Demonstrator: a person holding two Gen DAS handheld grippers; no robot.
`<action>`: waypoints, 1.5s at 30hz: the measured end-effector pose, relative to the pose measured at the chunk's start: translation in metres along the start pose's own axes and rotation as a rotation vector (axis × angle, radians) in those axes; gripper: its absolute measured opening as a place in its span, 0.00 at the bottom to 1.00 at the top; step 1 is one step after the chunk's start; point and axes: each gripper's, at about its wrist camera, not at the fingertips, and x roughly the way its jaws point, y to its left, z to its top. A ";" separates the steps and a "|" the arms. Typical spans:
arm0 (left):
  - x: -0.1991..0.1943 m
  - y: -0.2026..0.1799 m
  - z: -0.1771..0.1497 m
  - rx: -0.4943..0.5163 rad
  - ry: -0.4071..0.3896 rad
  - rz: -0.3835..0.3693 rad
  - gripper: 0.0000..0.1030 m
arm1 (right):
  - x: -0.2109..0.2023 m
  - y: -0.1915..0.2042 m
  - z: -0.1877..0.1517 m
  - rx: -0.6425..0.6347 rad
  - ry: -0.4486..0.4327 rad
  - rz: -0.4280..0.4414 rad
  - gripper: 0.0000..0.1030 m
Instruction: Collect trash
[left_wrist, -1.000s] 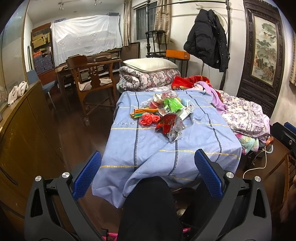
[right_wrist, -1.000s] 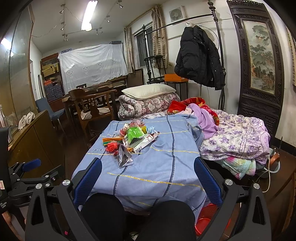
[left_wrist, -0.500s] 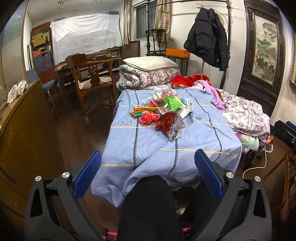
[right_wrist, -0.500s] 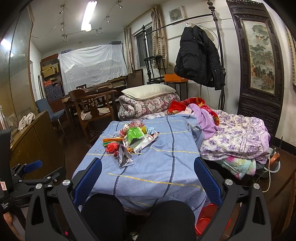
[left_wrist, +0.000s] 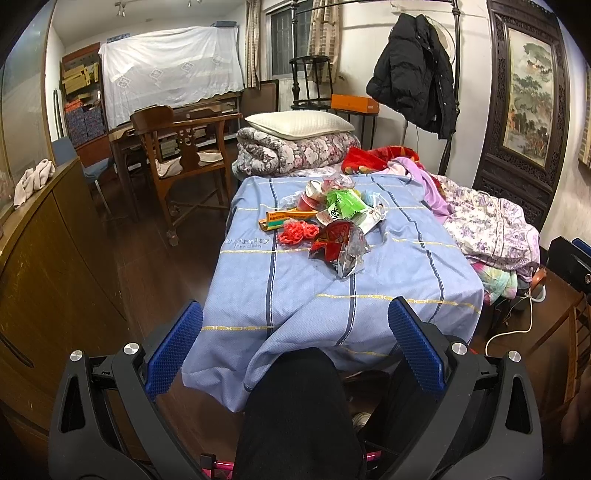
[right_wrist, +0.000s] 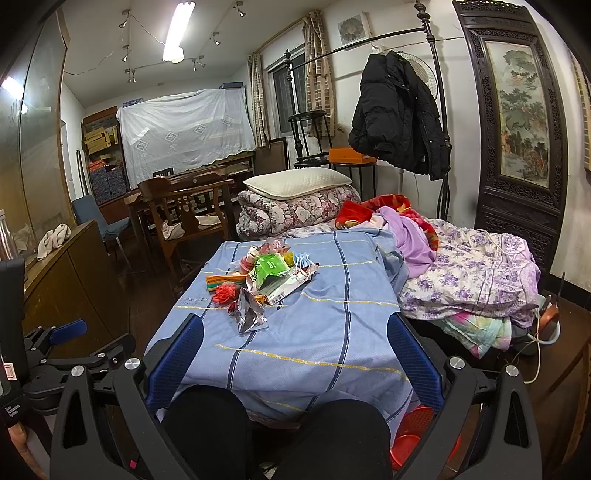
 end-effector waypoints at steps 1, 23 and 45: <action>0.001 0.000 -0.002 0.000 0.001 0.000 0.93 | 0.000 0.000 0.000 0.000 0.000 0.000 0.94; 0.081 0.033 -0.018 -0.032 0.174 0.041 0.93 | 0.079 -0.025 -0.024 0.090 0.165 0.059 0.94; 0.178 0.065 0.014 -0.089 0.279 0.106 0.93 | 0.190 -0.014 -0.042 0.082 0.269 0.225 0.94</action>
